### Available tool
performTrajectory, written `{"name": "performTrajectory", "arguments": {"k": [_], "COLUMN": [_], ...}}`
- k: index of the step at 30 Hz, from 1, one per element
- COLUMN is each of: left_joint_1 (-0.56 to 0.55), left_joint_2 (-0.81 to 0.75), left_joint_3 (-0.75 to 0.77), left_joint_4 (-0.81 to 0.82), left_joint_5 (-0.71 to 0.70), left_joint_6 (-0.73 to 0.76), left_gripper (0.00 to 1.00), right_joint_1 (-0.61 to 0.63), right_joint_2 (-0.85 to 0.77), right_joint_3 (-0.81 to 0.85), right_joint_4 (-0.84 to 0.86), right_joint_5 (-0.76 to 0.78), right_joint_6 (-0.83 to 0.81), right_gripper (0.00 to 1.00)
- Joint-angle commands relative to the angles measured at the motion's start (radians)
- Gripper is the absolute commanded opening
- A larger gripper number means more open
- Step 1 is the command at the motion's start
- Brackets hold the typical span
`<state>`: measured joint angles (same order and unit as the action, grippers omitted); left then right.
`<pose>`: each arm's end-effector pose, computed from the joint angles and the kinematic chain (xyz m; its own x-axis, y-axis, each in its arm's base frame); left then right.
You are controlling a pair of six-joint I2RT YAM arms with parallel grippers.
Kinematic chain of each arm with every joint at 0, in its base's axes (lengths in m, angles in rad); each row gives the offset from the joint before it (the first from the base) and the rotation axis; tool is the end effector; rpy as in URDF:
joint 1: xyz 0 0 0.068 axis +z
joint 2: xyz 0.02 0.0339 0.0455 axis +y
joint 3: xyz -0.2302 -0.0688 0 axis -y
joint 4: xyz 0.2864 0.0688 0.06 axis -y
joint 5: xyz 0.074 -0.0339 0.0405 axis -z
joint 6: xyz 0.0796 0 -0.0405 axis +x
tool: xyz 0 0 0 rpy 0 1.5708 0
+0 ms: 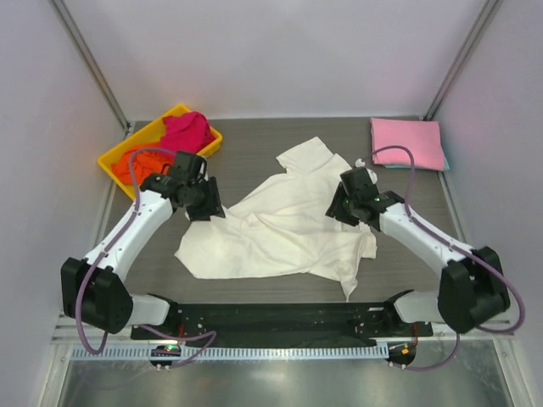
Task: Fold and stack the t-shirts
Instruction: Flatten the tshirt out
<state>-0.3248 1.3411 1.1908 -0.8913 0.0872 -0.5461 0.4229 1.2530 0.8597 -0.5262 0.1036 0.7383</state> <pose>0.3173 -0.1142 0.2218 -0.8858 -0.2476 -0.3924 -0.1176 0.9379 -0.3264 0.3029 0.1273 0.1560 -0.7727 0.3864 -0.5037 0.2285 0.9095 0.3472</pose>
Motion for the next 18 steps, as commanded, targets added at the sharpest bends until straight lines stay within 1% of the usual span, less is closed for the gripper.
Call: {"name": "performTrajectory", "arguments": {"k": [1, 2, 5, 7, 10, 11, 12, 14, 18], "left_joint_1": [-0.019, -0.020, -0.022, -0.020, -0.019, -0.019, -0.019, -0.016, 0.007], "left_joint_2": [-0.013, -0.019, -0.052, -0.077, -0.128, -0.155, -0.166, -0.183, -0.171], "left_joint_3": [-0.100, -0.118, -0.187, -0.221, -0.304, -0.345, -0.367, -0.398, -0.381], "left_joint_4": [0.120, 0.127, 0.143, 0.163, 0.207, 0.215, 0.224, 0.224, 0.168], "left_joint_5": [0.128, 0.123, 0.069, 0.034, -0.012, -0.061, -0.081, -0.122, -0.225], "left_joint_6": [-0.064, -0.072, -0.130, -0.175, -0.227, -0.244, -0.259, -0.290, -0.295], "left_gripper": [0.48, 0.48, 0.50, 0.53, 0.53, 0.53, 0.53, 0.54, 0.55], "right_joint_1": [0.002, 0.002, 0.002, 0.001, 0.002, 0.002, 0.001, -0.006, -0.036], "right_joint_2": [0.127, 0.211, 0.319, 0.410, 0.515, 0.539, 0.589, 0.629, 0.683], "right_joint_3": [0.105, 0.130, 0.209, 0.249, 0.301, 0.318, 0.335, 0.377, 0.420], "right_joint_4": [0.216, 0.229, 0.265, 0.305, 0.345, 0.350, 0.350, 0.348, 0.318], "right_joint_5": [-0.016, 0.004, 0.013, 0.036, 0.077, 0.085, 0.096, 0.100, 0.142], "right_joint_6": [-0.046, -0.050, -0.056, -0.054, -0.059, -0.062, -0.065, -0.068, -0.053], "right_gripper": [0.44, 0.44, 0.43, 0.41, 0.39, 0.38, 0.38, 0.38, 0.37]}}
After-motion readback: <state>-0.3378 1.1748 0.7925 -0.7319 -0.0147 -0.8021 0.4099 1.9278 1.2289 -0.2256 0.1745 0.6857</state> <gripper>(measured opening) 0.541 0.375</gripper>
